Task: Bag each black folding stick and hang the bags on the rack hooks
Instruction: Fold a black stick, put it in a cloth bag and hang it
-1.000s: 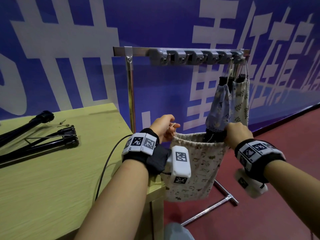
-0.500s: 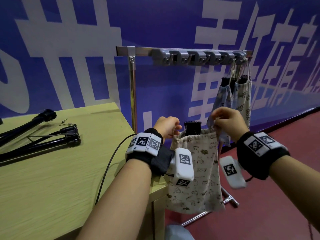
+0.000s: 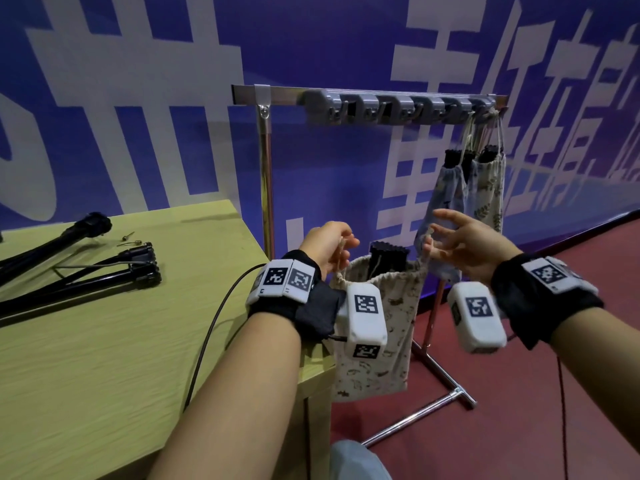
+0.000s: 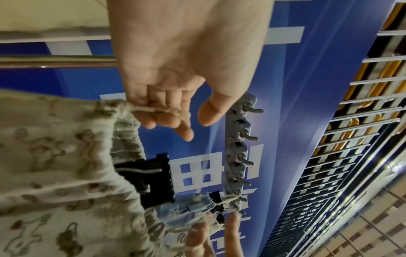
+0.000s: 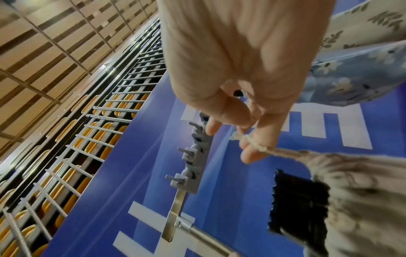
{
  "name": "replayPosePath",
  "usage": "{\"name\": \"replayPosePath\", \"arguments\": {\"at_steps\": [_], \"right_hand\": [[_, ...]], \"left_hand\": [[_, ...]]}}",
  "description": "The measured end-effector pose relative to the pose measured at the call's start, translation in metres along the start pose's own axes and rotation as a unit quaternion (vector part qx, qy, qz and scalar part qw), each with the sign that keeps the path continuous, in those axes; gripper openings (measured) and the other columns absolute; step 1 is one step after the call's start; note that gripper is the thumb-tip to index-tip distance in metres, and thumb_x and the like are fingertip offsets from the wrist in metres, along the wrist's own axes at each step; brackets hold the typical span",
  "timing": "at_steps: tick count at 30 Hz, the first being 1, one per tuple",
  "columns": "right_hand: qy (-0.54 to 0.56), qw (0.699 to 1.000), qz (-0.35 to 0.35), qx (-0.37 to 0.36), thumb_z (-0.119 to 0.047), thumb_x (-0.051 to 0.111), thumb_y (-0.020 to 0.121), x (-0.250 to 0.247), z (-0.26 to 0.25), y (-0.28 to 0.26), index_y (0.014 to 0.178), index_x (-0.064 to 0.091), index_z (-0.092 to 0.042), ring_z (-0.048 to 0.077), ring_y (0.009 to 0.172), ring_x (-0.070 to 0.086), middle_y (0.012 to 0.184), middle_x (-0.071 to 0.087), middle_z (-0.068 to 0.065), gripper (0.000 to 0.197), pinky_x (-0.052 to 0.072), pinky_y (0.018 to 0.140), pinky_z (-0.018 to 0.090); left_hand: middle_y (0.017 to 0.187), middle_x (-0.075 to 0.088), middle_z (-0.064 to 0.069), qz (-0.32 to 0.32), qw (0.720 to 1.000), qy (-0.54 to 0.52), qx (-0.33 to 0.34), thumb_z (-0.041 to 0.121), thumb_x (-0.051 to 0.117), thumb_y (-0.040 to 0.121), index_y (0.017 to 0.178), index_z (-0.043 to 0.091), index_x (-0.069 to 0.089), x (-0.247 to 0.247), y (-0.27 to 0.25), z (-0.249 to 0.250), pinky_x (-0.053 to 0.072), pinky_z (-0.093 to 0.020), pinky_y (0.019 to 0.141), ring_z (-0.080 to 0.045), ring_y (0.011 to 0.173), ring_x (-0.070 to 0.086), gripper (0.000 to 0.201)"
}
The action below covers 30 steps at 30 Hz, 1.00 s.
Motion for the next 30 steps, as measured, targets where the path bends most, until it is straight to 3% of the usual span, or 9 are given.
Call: {"name": "replayPosePath", "arguments": {"at_steps": [2,6,10,14,20,23,25,27,30], "right_hand": [[-0.033,0.999,-0.024,-0.024,0.029,0.020,0.080,0.007,0.004,0.000,0.096,0.055,-0.013,0.025,0.079,0.052,0.106,0.048,0.011,0.057,0.057,0.060,0.024],[-0.217,0.972,-0.013,-0.087,0.027,0.029,0.082,0.014,0.004,0.007,0.084,0.057,-0.012,0.025,0.070,0.046,0.087,0.047,0.010,0.048,0.051,0.051,0.019],[-0.535,0.836,0.017,-0.118,0.014,0.038,0.083,0.006,0.008,0.020,0.096,0.063,-0.010,0.038,0.106,0.054,0.119,0.053,0.015,0.037,0.048,0.069,0.036],[-0.710,0.700,-0.022,-0.072,0.000,0.052,0.085,-0.002,0.021,0.022,0.103,0.058,-0.020,0.036,0.106,0.046,0.121,0.041,0.017,0.028,0.043,0.076,0.031],[-0.877,0.473,0.071,-0.042,-0.004,0.046,0.094,0.006,0.026,0.016,0.127,0.050,-0.007,0.040,0.117,0.043,0.127,0.036,0.019,0.033,0.044,0.095,0.043],[-0.906,0.416,0.067,-0.049,-0.007,0.036,0.098,0.015,0.029,0.013,0.129,0.050,-0.008,0.034,0.121,0.043,0.129,0.048,0.015,0.034,0.044,0.093,0.037],[-0.910,0.409,0.056,-0.038,-0.009,0.036,0.098,0.017,0.027,0.010,0.127,0.051,-0.007,0.032,0.120,0.046,0.127,0.053,0.013,0.033,0.045,0.089,0.035],[-0.883,0.465,0.048,-0.033,-0.011,0.041,0.096,0.015,0.022,0.014,0.119,0.054,-0.004,0.032,0.107,0.055,0.117,0.058,0.017,0.028,0.045,0.079,0.036],[-0.690,0.722,0.050,-0.019,-0.007,0.042,0.094,0.007,0.015,0.020,0.086,0.054,-0.003,0.027,0.067,0.048,0.077,0.051,0.016,0.015,0.039,0.056,0.026]], "left_hand": [[0.071,0.058,-0.001,-0.013,0.999,0.030,-0.003,0.010,0.046,0.090,0.081,0.009,0.050,0.004,-0.001,-0.001,0.039,-0.024,0.055,-0.013,0.053,0.042,0.010],[0.068,0.057,-0.001,0.004,0.998,0.057,-0.010,0.009,0.043,0.089,0.079,0.010,0.051,-0.002,0.000,-0.004,0.037,-0.024,0.058,-0.012,0.056,0.045,0.013],[0.061,0.057,0.001,0.030,0.999,0.045,0.005,0.007,0.041,0.088,0.076,0.009,0.051,-0.004,0.000,-0.003,0.032,-0.023,0.055,-0.012,0.055,0.050,0.015],[0.064,0.056,-0.002,0.042,0.999,0.011,0.013,0.004,0.040,0.087,0.074,0.008,0.048,-0.006,0.001,-0.002,0.034,-0.024,0.055,-0.014,0.055,0.049,0.017],[0.067,0.055,-0.001,0.022,1.000,0.009,0.008,0.006,0.040,0.088,0.078,0.010,0.048,-0.003,-0.003,-0.001,0.038,-0.027,0.064,-0.014,0.058,0.048,0.014],[0.069,0.058,0.000,0.014,1.000,0.023,-0.002,0.008,0.040,0.089,0.082,0.010,0.048,-0.002,-0.003,-0.002,0.039,-0.026,0.062,-0.013,0.061,0.050,0.011],[0.071,0.060,0.001,0.008,0.999,0.041,-0.010,0.010,0.042,0.089,0.089,0.009,0.050,-0.001,-0.003,-0.003,0.039,-0.025,0.061,-0.013,0.063,0.052,0.009],[0.074,0.061,0.001,0.006,0.998,0.065,-0.015,0.011,0.042,0.089,0.092,0.009,0.051,-0.001,-0.003,-0.003,0.037,-0.027,0.066,-0.013,0.065,0.050,0.009],[0.082,0.061,0.000,-0.018,0.994,0.105,-0.039,0.013,0.042,0.092,0.082,0.012,0.048,0.001,-0.006,-0.004,0.035,-0.031,0.075,-0.012,0.060,0.048,0.012]]}}
Point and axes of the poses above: each hand's wrist, its own y-axis towards the middle knuckle, its own x-axis out of the palm, z = x × y, the point moved 5 cm from there along y, towards the middle knuckle
